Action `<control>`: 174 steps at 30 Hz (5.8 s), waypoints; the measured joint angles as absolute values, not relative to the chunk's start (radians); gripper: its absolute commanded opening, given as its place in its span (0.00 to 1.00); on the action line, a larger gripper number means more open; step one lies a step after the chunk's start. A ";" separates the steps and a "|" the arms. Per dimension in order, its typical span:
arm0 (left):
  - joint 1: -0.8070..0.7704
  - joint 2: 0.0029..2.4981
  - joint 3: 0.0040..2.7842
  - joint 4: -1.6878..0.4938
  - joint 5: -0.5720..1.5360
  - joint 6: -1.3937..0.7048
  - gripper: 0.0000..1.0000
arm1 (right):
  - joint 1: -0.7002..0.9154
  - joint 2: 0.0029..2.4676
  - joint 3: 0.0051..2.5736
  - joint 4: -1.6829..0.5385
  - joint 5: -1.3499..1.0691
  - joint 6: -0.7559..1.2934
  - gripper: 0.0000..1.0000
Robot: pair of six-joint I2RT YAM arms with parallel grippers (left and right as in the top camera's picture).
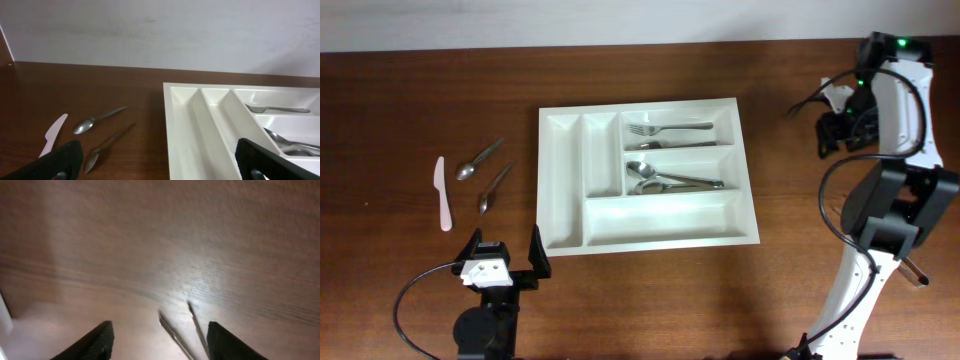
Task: Pack container
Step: 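Move the right gripper to the long tongs and grasp them, then lower the tongs into the lower long compartment and release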
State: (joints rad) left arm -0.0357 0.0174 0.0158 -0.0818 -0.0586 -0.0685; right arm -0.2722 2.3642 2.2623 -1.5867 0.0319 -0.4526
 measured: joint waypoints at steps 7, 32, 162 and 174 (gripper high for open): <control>-0.036 0.017 0.016 -0.082 -0.059 -0.068 0.99 | -0.322 2.357 2.260 -1.694 0.021 -0.420 0.57; -0.036 0.017 0.016 -0.082 -0.059 -0.068 0.99 | -0.506 1.990 1.819 -1.459 0.127 0.296 0.73; -0.036 0.017 0.016 -0.082 -0.059 -0.068 0.99 | 0.285 1.983 1.740 -1.136 -0.319 -1.000 0.04; -0.036 0.017 0.016 -0.082 -0.059 -0.068 0.99 | 0.316 1.983 1.734 -1.235 -0.248 -1.003 0.04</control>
